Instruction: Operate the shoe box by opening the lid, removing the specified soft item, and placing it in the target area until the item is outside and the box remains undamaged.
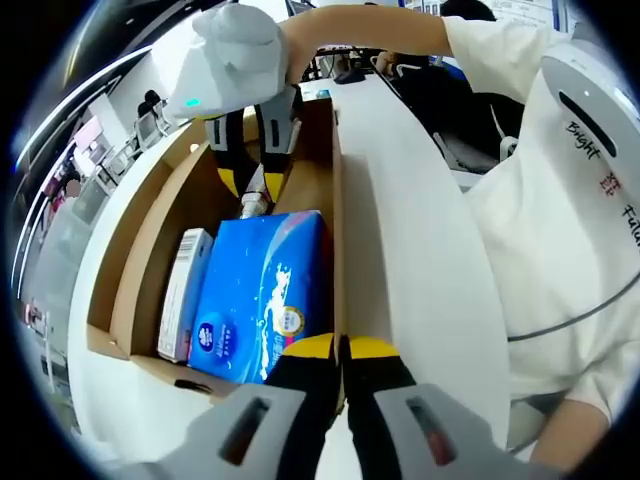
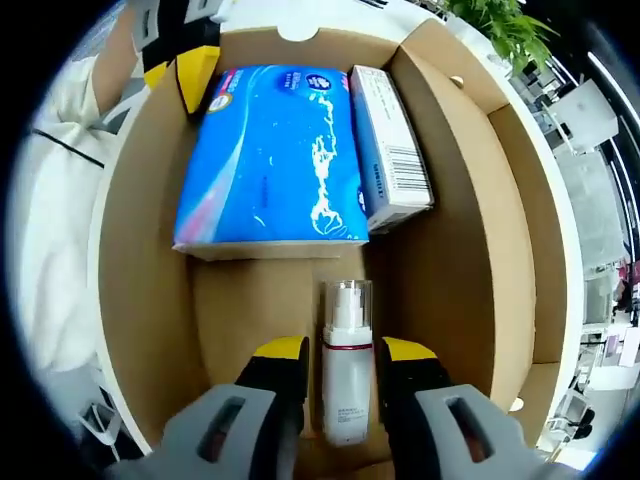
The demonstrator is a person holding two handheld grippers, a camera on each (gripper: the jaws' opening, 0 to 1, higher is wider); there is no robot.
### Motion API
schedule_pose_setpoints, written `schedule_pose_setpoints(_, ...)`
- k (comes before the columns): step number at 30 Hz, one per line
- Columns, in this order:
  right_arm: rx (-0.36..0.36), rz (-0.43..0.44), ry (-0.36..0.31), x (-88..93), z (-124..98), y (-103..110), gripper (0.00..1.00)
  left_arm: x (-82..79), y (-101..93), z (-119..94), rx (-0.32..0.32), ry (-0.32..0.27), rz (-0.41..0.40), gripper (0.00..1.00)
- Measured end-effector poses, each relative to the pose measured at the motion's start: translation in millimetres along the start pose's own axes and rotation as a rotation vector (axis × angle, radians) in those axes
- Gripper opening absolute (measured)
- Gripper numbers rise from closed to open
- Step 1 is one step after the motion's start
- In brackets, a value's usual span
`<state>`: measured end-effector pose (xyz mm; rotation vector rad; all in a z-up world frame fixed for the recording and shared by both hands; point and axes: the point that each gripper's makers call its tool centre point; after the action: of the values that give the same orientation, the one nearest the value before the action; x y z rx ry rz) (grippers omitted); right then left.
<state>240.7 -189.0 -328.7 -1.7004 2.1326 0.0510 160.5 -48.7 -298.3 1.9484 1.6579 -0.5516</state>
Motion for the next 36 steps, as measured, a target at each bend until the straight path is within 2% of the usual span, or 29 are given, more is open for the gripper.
schedule_pose_setpoints(1,-0.027,0.000,-0.022,-4.8,0,3,0.29,0.0,0.0,0,0.001,0.000,-0.001,0.02)
schedule_pose_setpoints(2,-0.041,-0.001,-0.025,-9.2,2,-3,0.29,0.1,0.1,0,0.001,0.001,-0.004,0.02)
schedule_pose_setpoints(6,-0.033,-0.002,-0.009,-15.5,4,-10,0.27,0.0,0.5,0,0.005,-0.003,-0.008,0.02)
schedule_pose_setpoints(7,-0.071,0.020,-0.001,-15.4,5,-4,0.27,0.0,0.4,0,0.006,-0.004,-0.007,0.02)
schedule_pose_setpoints(8,-0.095,0.041,0.011,-14.6,6,-1,0.27,0.0,0.4,0,0.006,-0.004,-0.006,0.02)
schedule_pose_setpoints(14,-0.136,0.040,0.095,-2.8,22,2,0.23,-0.3,0.3,1,0.006,-0.011,-0.002,0.02)
schedule_pose_setpoints(15,-0.157,0.021,0.137,3.2,23,5,0.21,-0.3,0.3,1,0.006,-0.012,0.001,0.02)
schedule_pose_setpoints(16,-0.185,0.025,0.141,0.5,20,6,0.21,-0.3,0.2,2,0.007,-0.013,0.000,0.02)
schedule_pose_setpoints(17,-0.171,0.038,0.127,-3.7,22,5,0.21,0.0,0.1,5,0.011,-0.017,-0.001,0.02)
schedule_pose_setpoints(23,-0.207,0.018,0.185,-3.7,25,7,0.20,0.3,-0.2,7,0.010,-0.005,-0.001,0.02)
schedule_pose_setpoints(24,-0.201,0.051,0.201,-3.6,25,6,0.20,0.5,0.0,7,0.010,-0.004,-0.008,0.02)
schedule_pose_setpoints(25,-0.198,0.046,0.200,-4.2,25,6,0.20,0.1,0.3,7,0.010,-0.005,-0.010,0.02)
schedule_pose_setpoints(26,-0.183,0.104,0.216,-2.1,24,8,0.19,-0.1,1.0,6,-0.010,0.011,-0.005,0.03)
schedule_pose_setpoints(28,-0.171,0.105,0.203,-1.5,23,8,0.19,1.4,1.1,5,-0.029,0.057,0.066,0.04)
schedule_pose_setpoints(31,-0.161,0.073,0.133,-2.7,21,9,0.18,-0.2,1.3,2,-0.036,0.058,0.014,0.04)
schedule_pose_setpoints(36,-0.169,0.114,0.092,1.5,17,12,0.18,-0.1,2.6,-5,-0.063,0.072,-0.018,0.04)
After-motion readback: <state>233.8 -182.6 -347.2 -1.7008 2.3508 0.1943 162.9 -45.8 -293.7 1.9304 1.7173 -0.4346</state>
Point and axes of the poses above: the point that each gripper's makers call its tool centre point, and the gripper's own axes: z roughly forward along the fingers, y roughly to its left, x roughly out of its underside, and after that the axes turned 6 degrees about -y, right-handed
